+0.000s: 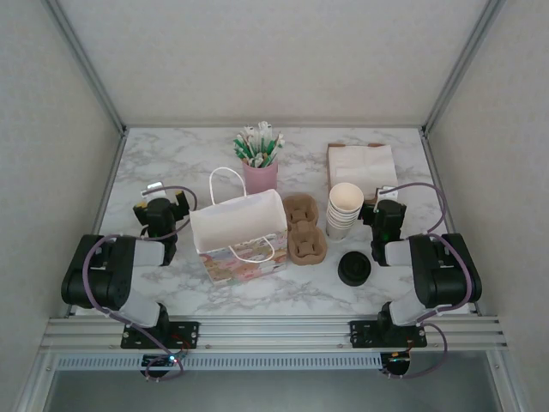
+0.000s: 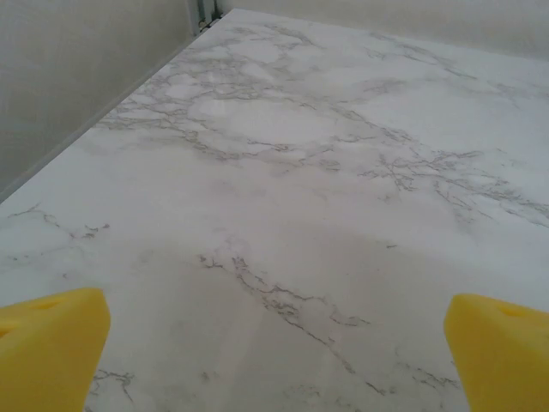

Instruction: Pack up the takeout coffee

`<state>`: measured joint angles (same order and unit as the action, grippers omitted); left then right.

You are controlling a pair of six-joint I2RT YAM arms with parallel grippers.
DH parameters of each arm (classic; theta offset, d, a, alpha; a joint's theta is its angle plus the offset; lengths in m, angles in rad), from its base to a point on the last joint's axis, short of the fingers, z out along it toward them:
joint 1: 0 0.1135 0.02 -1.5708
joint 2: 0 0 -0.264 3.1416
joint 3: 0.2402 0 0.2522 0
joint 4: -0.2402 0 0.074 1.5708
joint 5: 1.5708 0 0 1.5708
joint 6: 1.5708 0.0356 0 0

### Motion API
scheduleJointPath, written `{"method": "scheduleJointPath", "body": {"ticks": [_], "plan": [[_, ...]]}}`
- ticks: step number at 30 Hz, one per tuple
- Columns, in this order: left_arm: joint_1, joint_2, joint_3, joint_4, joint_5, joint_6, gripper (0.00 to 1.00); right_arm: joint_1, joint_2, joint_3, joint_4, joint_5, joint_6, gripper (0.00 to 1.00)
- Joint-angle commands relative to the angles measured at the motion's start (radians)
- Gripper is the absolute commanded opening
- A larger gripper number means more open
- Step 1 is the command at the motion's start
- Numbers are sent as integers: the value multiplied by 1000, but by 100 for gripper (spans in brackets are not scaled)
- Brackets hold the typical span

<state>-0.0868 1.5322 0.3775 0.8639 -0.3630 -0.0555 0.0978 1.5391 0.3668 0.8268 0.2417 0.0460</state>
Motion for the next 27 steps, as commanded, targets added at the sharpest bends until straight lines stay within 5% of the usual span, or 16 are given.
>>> {"method": "scheduleJointPath", "body": {"ticks": [1,27], "plan": [[7,3,-2,34,16,-3,100,-4,1,7,40,18,11,99],[6,3,-2,34,17,-3,100,-6,-4,14,24,-2,2,99]]}}
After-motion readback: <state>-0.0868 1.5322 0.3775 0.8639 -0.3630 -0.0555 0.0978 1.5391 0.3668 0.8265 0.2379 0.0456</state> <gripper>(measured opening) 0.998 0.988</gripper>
